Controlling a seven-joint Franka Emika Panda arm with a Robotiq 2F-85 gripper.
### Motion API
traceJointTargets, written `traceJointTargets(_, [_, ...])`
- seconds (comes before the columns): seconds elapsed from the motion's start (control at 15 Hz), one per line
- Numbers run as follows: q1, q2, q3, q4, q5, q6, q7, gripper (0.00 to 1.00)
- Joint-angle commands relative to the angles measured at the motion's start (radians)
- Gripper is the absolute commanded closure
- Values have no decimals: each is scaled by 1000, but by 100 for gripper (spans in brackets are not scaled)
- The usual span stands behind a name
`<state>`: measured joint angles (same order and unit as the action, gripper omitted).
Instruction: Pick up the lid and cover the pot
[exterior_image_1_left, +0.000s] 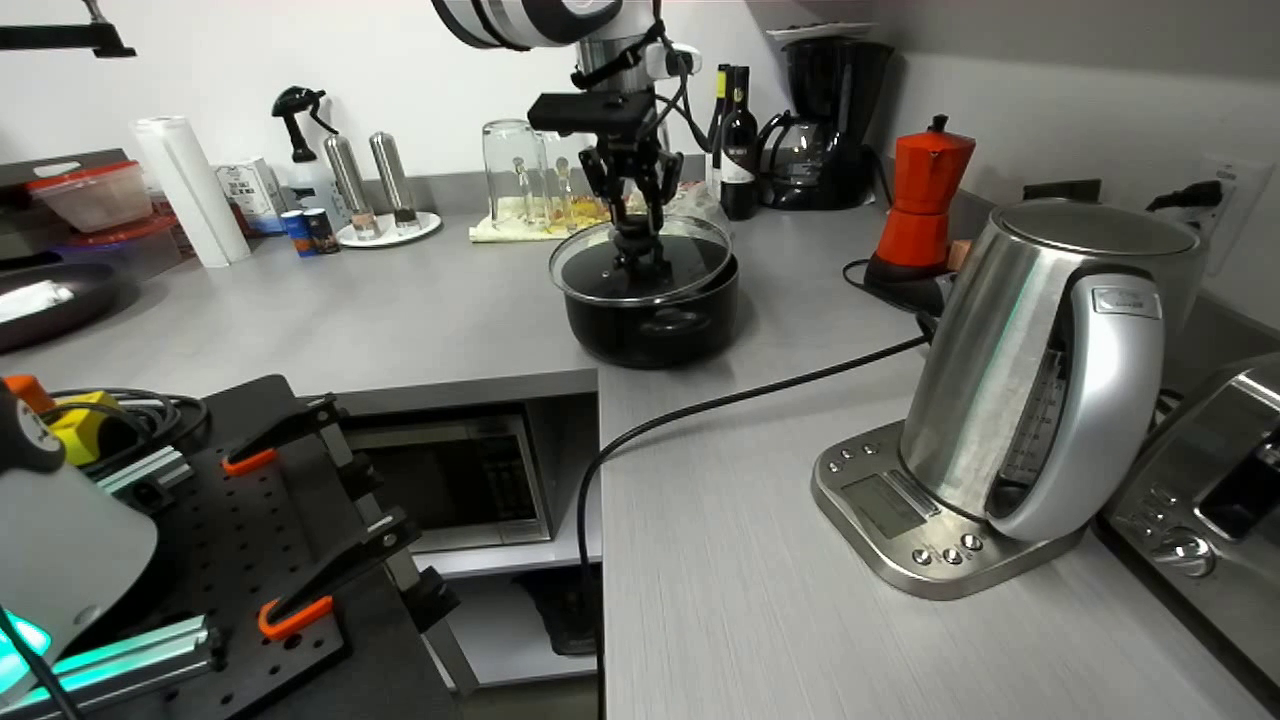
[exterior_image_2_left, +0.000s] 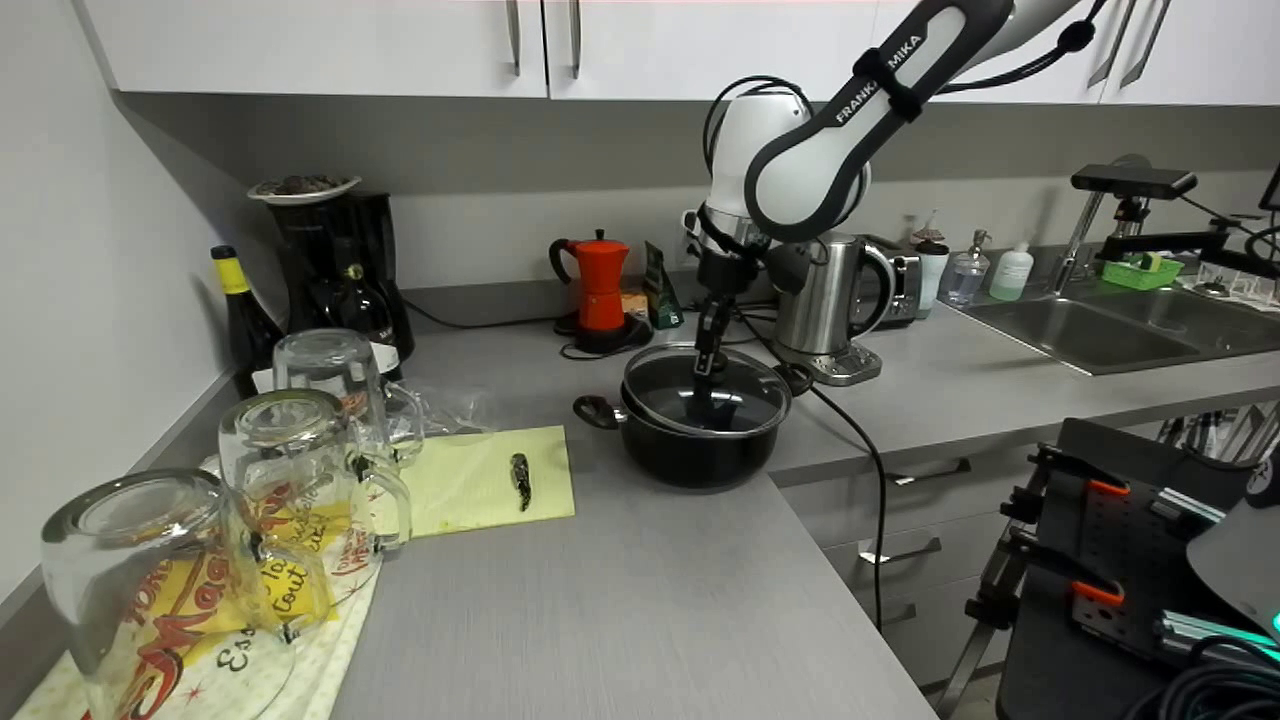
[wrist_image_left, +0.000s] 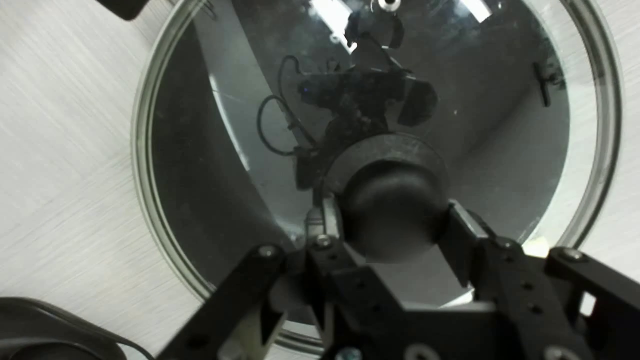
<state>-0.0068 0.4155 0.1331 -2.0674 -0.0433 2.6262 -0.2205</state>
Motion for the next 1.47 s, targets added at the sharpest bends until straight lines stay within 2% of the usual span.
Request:
traceJointTargets(0.0, [-10,-3,9,16,32,-10,-33,75])
traceJointTargets(0.33, [1,8,-1,58,16,-83,-23,75])
traceJointTargets(0.73, [25,64,-17,200,-12,-328,-14,75])
traceJointTargets(0.93, [44,96,-24,272,-32,-415,-5,75])
traceJointTargets(1.4, [78,168,-41,393,-77,-492,5,75])
